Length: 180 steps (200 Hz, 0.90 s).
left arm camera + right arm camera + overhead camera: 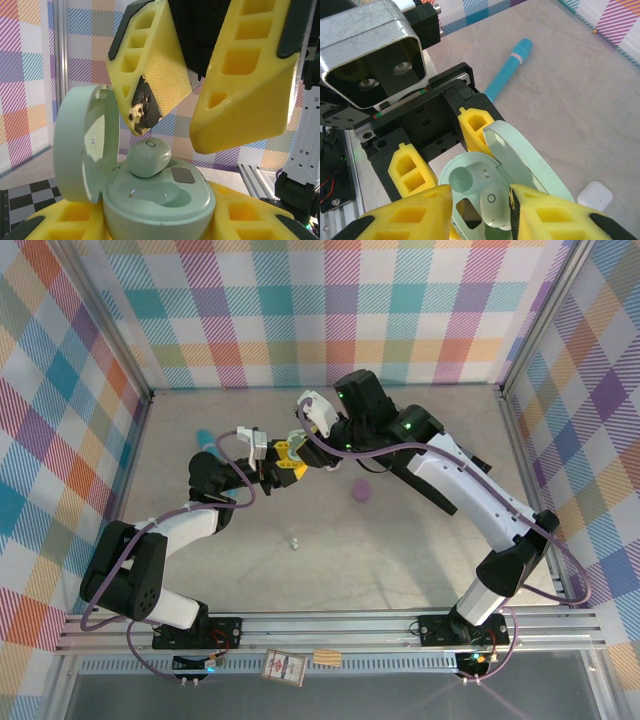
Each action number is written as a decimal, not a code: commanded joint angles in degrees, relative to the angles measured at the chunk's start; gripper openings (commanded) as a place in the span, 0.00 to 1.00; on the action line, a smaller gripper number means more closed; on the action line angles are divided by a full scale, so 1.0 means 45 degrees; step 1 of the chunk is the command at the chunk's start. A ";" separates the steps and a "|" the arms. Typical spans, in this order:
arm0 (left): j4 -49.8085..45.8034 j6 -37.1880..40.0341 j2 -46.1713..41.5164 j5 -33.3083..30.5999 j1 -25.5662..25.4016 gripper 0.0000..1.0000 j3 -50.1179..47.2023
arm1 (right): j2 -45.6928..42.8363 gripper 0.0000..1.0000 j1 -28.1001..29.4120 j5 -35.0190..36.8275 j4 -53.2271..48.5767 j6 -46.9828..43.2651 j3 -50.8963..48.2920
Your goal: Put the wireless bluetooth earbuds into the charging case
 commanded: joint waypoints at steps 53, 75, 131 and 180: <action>0.0718 -0.0114 -0.0344 0.0252 0.0069 0.32 0.0203 | 0.0108 0.28 0.0407 0.0416 -0.0580 -0.0451 0.0020; 0.0746 -0.0123 -0.0342 0.0280 0.0069 0.32 0.0202 | 0.0089 0.26 0.0450 0.0760 -0.0619 -0.0471 0.0000; 0.0738 -0.0120 -0.0480 0.0317 0.0067 0.32 0.0145 | -0.0013 0.23 0.0449 0.1837 -0.0296 -0.0029 -0.0057; 0.0776 -0.0067 -0.0509 0.0288 0.0069 0.32 0.0125 | -0.0219 0.21 0.0424 0.1703 -0.0162 0.0712 -0.0090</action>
